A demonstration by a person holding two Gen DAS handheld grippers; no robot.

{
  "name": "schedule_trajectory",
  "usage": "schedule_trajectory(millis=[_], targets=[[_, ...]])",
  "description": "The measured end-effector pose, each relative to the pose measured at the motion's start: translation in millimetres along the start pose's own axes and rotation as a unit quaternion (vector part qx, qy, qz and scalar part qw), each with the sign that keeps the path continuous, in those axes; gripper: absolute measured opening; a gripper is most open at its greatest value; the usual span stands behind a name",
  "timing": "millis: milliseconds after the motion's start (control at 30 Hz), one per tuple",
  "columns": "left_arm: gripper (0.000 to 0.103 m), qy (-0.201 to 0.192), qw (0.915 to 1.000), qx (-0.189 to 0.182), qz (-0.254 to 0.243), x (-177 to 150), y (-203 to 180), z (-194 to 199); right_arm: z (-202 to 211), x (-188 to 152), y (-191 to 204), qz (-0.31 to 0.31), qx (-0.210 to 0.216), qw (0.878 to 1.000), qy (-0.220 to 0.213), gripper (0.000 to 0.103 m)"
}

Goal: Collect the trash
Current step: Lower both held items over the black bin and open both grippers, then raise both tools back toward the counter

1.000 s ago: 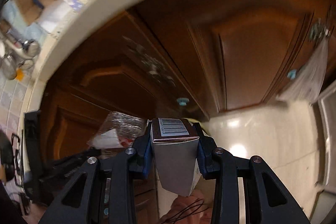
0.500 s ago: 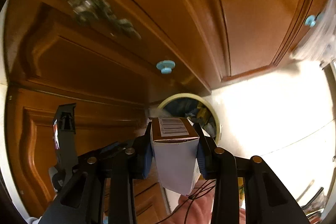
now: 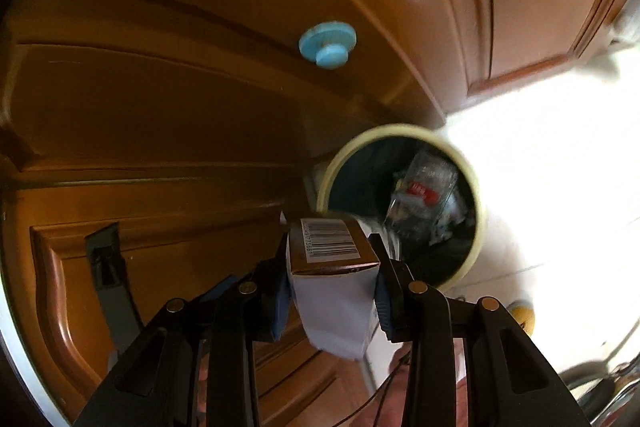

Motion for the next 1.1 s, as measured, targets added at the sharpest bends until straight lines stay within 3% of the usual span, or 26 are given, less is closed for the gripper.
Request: schedule_trajectory(millis=[33, 133, 167, 300, 700, 867, 1100], targets=[[0.048, -0.005, 1.0, -0.001, 0.006, 2, 3, 2, -8, 0, 0, -0.007, 0.0, 1.0, 0.011, 0.041], [0.048, -0.02, 0.9996, -0.003, 0.018, 11, 12, 6, -24, -2, -6, -0.019, -0.015, 0.999, 0.024, 0.081], [0.048, -0.026, 0.9995, -0.003, 0.02, 13, 12, 9, -28, -1, -7, -0.018, -0.021, 0.999, 0.021, 0.087], [0.048, -0.04, 0.9991, 0.0, 0.018, 21, 10, 20, -37, -6, -19, 0.003, -0.063, 0.998, 0.024, 0.087], [0.048, -0.047, 0.9986, 0.002, 0.023, 18, -10, 75, 12, -34, -27, 0.067, -0.123, 0.99, 0.007, 0.087], [0.048, -0.054, 0.9983, -0.012, 0.02, 10, -27, 122, 53, -39, -15, 0.085, -0.126, 0.988, -0.005, 0.087], [0.048, -0.085, 0.996, -0.024, -0.006, 0, -58, 215, 143, -54, 31, 0.147, -0.126, 0.981, -0.034, 0.087]])
Point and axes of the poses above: each gripper's, at about its wrist camera, not at the fingertips, and z roughly against the way its jaws point, y to its left, x to its top, the point moved 9 cm from there along -z, roughly the way its jaws point, and after that the axes turned 2 degrees about -x, right-handed, at the moved point
